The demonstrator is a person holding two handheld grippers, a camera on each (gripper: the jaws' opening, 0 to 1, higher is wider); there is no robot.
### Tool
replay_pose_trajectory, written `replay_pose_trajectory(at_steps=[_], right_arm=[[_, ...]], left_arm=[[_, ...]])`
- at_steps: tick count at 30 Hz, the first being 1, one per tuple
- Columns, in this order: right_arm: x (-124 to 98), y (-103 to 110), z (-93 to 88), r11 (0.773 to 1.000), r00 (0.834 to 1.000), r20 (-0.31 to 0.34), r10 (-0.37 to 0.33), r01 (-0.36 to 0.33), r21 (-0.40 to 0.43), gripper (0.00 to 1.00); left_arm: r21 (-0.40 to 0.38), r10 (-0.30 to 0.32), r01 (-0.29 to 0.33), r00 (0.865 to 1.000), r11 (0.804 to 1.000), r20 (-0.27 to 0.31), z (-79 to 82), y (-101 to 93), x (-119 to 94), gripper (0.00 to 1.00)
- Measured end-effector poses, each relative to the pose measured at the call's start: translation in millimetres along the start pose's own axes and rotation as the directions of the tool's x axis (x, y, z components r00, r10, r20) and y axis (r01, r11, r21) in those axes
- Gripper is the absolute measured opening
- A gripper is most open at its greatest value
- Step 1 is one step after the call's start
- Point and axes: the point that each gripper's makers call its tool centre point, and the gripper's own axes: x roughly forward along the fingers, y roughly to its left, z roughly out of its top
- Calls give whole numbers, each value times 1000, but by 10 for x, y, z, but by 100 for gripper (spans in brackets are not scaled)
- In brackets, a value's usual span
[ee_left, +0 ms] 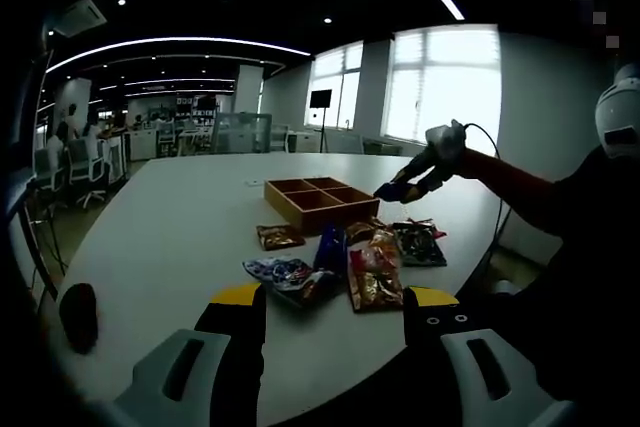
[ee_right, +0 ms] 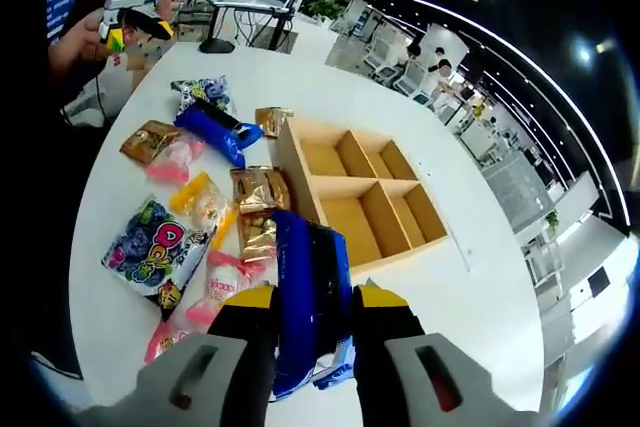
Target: Pick up the scattered marshmallows, QQ candies, Oreo cookies, and mixed nuts on the table and sort them into separate containers
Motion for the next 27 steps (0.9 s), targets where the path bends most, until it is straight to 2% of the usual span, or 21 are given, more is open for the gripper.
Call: replay_pose_trajectory(at_steps=[13, 27], right_arm=[[64, -217, 181, 999, 1000, 9, -11, 12, -44, 24], [126, -237, 404, 996, 1000, 10, -10, 11, -88, 24]], left_arm=[[-7, 4, -4, 1000, 1000, 2, -32, 28, -22, 60], [-14, 11, -11, 1000, 1000, 1, -52, 69, -31, 60]])
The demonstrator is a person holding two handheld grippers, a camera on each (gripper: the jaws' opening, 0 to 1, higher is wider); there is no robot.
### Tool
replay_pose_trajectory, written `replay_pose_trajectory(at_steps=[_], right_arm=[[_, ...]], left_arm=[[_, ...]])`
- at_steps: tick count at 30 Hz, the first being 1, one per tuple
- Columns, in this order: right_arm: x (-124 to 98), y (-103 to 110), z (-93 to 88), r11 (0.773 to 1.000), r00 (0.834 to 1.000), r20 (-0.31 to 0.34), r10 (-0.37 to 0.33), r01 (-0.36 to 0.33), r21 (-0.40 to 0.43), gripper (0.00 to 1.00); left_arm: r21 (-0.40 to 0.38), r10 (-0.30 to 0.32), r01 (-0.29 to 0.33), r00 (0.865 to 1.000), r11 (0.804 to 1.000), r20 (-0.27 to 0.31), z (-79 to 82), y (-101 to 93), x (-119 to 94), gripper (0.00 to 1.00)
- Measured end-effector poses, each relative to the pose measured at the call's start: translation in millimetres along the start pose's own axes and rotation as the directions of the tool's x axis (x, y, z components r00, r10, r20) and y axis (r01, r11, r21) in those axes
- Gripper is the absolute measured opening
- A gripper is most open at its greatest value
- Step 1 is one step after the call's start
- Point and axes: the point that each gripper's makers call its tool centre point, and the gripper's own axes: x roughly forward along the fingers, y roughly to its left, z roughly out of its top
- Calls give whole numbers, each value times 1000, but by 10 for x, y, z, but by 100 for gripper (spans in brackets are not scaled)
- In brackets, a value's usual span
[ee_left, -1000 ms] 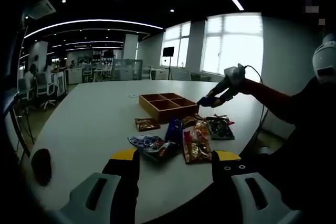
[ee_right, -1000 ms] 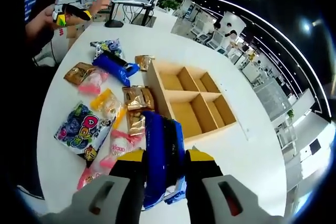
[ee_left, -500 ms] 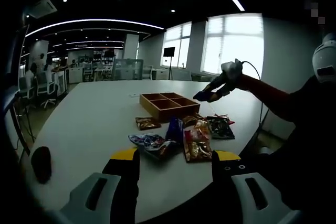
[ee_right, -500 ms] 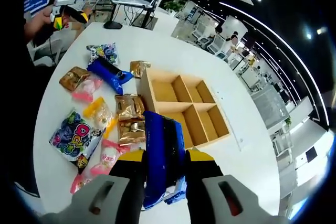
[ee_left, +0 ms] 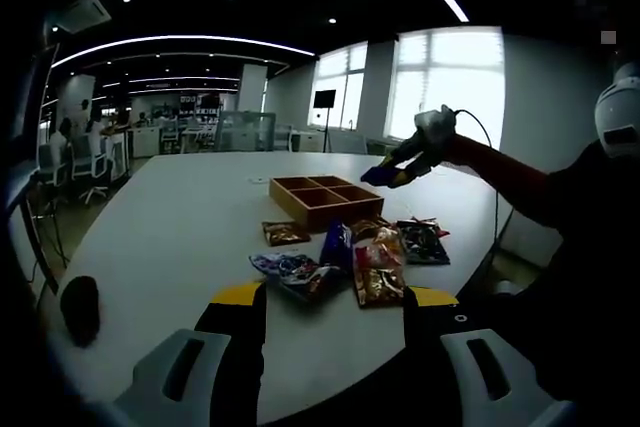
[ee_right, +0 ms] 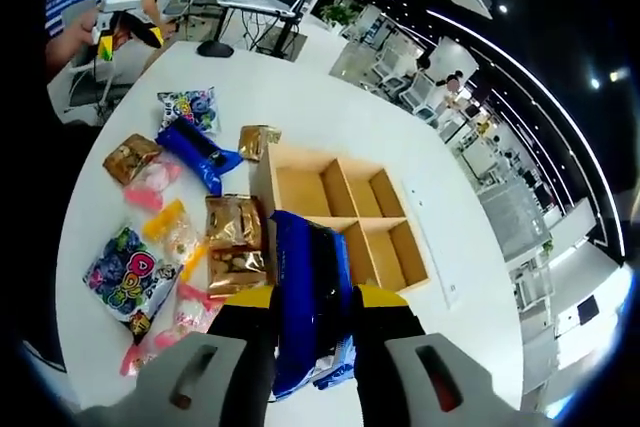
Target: Pick up the scattered marshmallows, QQ candies, Oreo cookies, and mixed nuts on the table and sort them into separate containers
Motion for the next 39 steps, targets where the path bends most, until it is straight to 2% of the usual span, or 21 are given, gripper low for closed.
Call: replay_pose_trajectory(at_steps=[19, 30, 39], right_arm=[[152, -117, 162, 999, 1000, -12, 10, -10, -38, 24], [318, -167, 254, 998, 1000, -11, 25, -26, -61, 24], [500, -249, 302, 996, 999, -22, 47, -49, -79, 24]], left_arm=[[-8, 3, -2, 1000, 1000, 2, -4, 66, 6, 59], [-8, 1, -1, 1000, 1000, 9, 30, 99, -3, 59], [-14, 3, -3, 1000, 1000, -1, -9, 141, -3, 59]])
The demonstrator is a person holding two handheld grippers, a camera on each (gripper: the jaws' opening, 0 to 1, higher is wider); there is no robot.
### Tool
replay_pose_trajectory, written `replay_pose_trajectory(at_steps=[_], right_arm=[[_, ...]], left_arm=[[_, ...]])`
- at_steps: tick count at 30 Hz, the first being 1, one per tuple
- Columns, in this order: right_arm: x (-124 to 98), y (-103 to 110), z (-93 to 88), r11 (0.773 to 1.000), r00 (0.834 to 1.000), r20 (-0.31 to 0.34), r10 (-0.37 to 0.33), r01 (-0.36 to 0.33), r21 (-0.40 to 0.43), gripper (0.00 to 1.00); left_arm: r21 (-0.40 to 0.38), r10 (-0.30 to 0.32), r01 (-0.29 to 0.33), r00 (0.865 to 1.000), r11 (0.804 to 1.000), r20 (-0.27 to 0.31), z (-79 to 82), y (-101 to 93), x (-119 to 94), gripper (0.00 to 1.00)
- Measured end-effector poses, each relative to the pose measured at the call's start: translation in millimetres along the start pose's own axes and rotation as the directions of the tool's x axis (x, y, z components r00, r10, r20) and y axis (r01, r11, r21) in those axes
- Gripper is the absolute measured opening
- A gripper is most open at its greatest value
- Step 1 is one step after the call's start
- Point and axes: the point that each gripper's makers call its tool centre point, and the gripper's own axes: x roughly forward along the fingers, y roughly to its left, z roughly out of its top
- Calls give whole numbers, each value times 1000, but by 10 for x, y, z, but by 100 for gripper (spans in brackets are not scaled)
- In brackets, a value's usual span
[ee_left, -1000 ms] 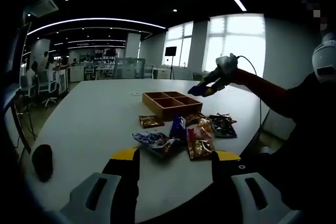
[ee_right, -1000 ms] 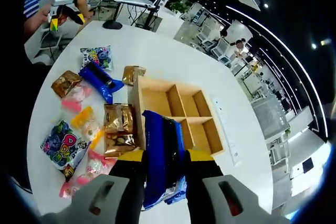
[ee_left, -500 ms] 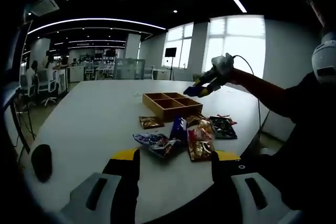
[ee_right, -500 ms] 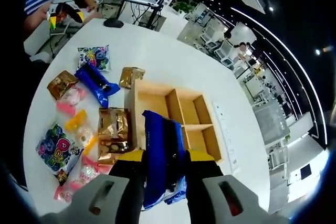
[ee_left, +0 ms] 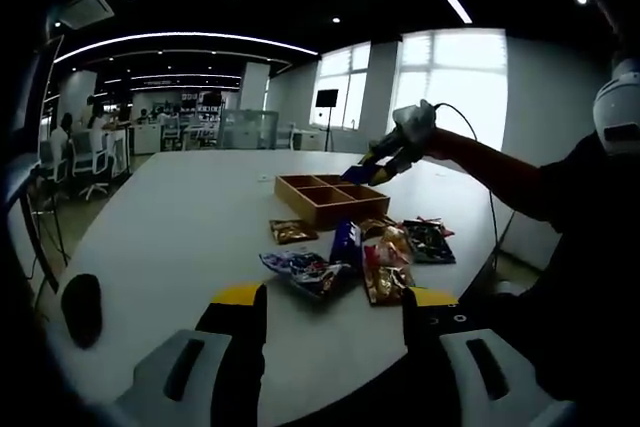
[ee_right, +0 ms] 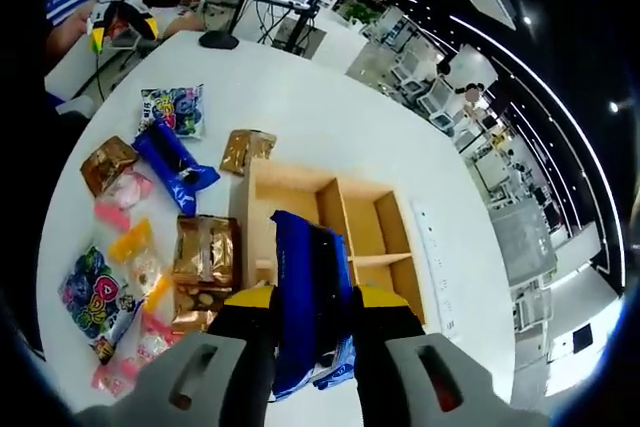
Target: Pick up the scattered marshmallows, QQ candies, Oreo cookies, and mixed nuts on the table and sort them into separate containers
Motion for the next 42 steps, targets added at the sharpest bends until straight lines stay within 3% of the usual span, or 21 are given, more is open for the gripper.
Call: replay_pose_trajectory(at_steps=[10, 42], right_arm=[[153, 13, 109, 1000, 1000, -7, 18, -18, -23, 24], [441, -62, 192, 997, 998, -48, 42, -45, -60, 24]], left_arm=[[-6, 1, -1, 1000, 1000, 0, -4, 50, -3, 59], [-28, 3, -3, 1000, 1000, 3, -54, 170, -29, 59]])
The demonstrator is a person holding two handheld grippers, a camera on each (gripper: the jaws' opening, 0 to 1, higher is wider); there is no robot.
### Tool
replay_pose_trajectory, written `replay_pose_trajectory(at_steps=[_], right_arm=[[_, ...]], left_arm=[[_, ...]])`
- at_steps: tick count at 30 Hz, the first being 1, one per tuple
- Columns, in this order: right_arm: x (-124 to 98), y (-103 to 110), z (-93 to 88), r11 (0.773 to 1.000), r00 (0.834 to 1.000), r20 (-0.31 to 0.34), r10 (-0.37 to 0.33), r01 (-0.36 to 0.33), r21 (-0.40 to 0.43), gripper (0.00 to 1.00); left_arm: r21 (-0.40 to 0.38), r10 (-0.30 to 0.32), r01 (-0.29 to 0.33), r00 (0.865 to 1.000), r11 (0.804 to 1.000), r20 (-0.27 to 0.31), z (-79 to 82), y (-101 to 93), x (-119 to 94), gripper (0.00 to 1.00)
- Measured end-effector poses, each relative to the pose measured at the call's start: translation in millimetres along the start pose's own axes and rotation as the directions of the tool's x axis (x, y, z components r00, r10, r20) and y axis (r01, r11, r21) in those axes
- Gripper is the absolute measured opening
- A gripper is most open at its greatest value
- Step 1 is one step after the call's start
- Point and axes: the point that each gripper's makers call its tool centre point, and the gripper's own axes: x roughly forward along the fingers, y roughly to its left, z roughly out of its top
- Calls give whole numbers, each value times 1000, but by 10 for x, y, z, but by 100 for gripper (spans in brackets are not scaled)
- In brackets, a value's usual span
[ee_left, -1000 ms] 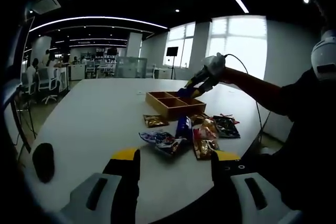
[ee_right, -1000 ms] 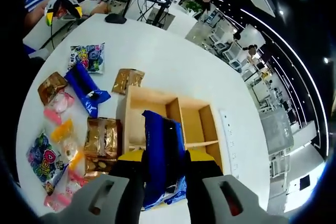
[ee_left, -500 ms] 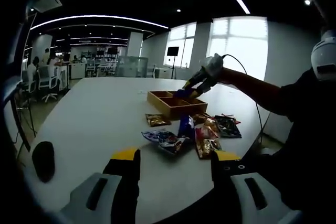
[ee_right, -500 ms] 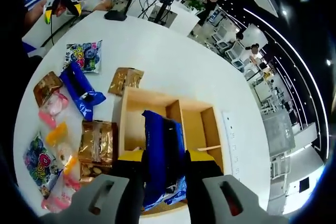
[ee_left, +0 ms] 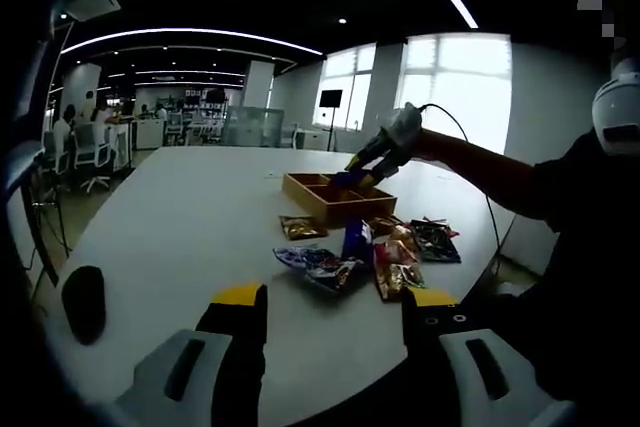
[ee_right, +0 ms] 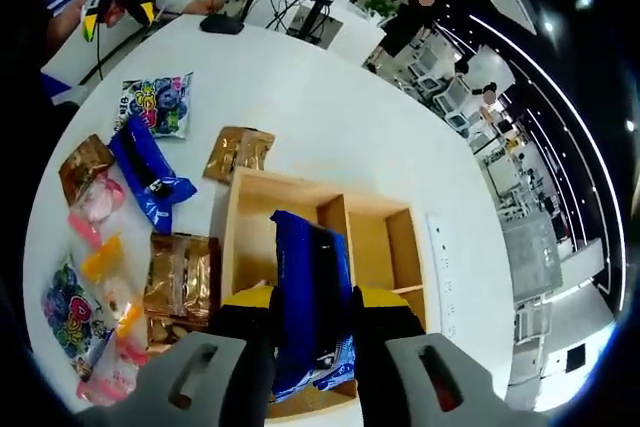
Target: Pick up the scattered marshmallows, QQ candies, Oreo cookies, and mixed nuts on the table and sort them into separate containers
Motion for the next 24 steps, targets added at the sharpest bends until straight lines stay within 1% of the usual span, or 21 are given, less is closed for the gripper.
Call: replay_pose_trajectory(at_steps=[24], right_arm=[[225, -29, 123, 999, 999, -39, 7, -8, -40, 24]], left_arm=[[-19, 17, -17, 1000, 1000, 5, -52, 103, -71, 59]])
